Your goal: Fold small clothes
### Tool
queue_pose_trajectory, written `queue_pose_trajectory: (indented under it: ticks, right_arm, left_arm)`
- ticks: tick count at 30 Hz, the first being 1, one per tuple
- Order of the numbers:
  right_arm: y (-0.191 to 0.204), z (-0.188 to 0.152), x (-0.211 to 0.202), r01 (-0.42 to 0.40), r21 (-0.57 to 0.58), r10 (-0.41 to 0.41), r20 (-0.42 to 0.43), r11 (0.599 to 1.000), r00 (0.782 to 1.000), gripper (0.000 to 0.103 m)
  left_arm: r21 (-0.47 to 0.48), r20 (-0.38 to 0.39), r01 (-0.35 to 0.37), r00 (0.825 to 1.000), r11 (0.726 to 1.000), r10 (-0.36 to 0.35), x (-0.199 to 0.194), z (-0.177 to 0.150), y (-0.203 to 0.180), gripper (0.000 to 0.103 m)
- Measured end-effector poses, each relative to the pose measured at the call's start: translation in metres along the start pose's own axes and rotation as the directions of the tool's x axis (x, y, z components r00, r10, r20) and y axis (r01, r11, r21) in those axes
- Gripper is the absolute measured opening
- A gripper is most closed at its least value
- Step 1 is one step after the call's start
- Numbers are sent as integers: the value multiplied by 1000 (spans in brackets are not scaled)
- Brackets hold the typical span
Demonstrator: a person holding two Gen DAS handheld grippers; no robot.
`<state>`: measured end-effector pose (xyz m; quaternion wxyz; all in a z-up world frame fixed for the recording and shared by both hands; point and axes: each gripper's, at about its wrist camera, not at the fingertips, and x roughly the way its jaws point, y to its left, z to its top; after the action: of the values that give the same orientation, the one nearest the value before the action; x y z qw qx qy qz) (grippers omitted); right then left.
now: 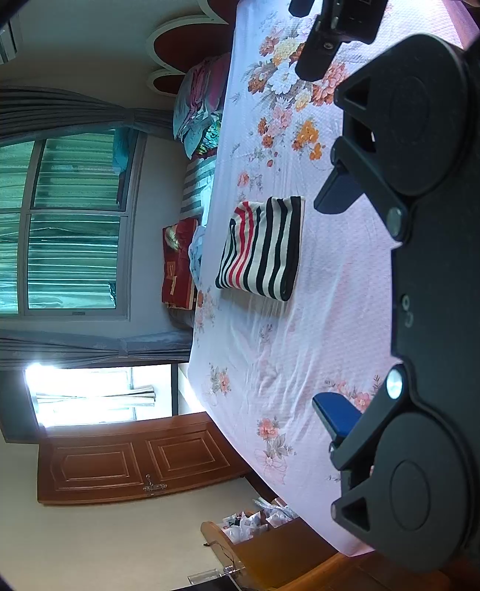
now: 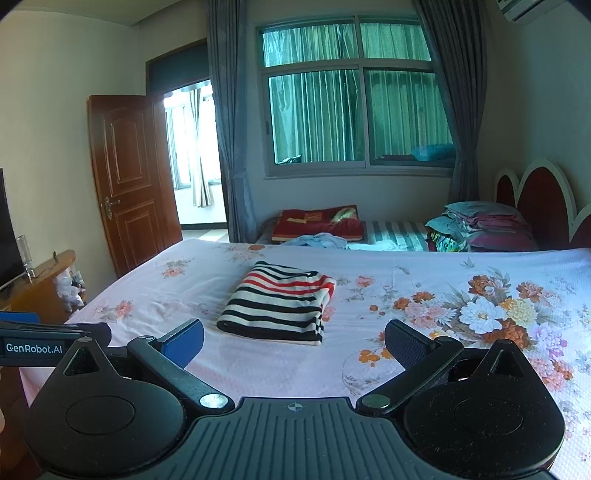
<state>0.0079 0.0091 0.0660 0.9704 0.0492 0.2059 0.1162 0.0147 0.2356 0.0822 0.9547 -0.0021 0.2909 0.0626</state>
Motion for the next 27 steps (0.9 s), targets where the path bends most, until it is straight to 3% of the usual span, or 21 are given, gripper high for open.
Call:
queue_pose_trajectory:
  ticks: [27]
  right_arm:
    - [8,-3,9,-7,-2,7,-15,1000,1000,103]
  left_arm:
    - [2,-11,9,1000,1000,-9,3,2,4,103]
